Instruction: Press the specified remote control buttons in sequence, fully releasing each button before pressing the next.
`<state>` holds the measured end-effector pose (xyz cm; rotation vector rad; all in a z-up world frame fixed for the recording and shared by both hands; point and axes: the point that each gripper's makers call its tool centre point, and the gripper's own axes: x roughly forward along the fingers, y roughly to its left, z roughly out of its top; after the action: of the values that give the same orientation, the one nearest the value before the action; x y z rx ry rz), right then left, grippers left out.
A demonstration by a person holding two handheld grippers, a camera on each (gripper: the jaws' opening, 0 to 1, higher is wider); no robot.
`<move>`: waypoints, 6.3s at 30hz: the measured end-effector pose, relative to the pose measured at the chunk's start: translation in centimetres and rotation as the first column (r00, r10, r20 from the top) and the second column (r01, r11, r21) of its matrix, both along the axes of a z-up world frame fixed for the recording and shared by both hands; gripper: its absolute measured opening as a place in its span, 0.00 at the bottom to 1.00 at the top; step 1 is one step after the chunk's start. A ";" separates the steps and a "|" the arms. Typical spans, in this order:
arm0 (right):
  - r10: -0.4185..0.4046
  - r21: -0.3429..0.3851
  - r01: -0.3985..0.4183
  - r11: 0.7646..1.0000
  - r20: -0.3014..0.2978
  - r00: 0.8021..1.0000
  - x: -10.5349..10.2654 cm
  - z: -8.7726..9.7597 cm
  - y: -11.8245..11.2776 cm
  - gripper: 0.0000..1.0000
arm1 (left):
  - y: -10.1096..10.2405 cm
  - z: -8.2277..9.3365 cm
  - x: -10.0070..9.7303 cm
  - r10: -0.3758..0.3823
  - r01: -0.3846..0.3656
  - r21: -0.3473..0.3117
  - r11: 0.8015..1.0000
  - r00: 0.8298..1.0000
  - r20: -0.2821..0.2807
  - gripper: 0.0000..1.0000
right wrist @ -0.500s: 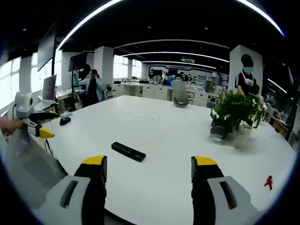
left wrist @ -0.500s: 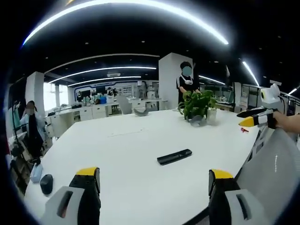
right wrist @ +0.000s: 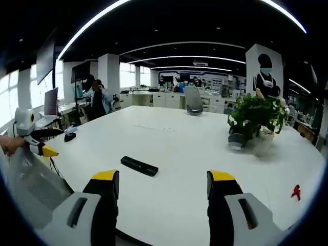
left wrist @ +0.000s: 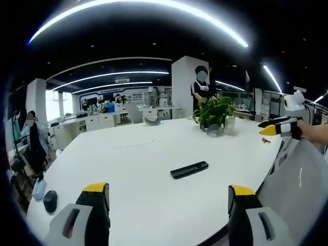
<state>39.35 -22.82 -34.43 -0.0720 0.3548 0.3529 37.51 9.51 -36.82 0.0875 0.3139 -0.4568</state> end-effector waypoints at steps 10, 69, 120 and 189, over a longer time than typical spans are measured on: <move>-0.066 0.024 0.066 0.998 0.008 0.998 0.2 0.3 -1.5 0.70 | -0.7 -0.1 -0.3 -0.042 0.042 0.008 0.999 0.999 -0.015 1.00; 0.117 -0.073 -0.121 0.990 -0.055 0.992 -0.6 -0.4 2.3 0.58 | -2.6 -2.0 -1.1 -0.170 0.166 -0.037 0.985 0.974 -0.149 1.00; 0.063 -0.079 -0.071 0.994 -0.099 0.993 -0.1 -1.8 0.2 0.51 | -13.2 -10.7 13.9 -0.548 0.838 0.338 0.427 0.538 -0.641 1.00; 0.081 -0.143 -0.102 0.984 -0.149 0.986 -0.4 -2.8 0.3 0.45 | -14.1 -15.2 14.0 -0.537 0.891 0.390 0.233 0.452 -0.712 0.24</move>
<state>39.00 -22.47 -37.23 -0.2123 0.5209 0.4235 51.47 -4.57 -51.98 1.0325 0.9392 -1.3479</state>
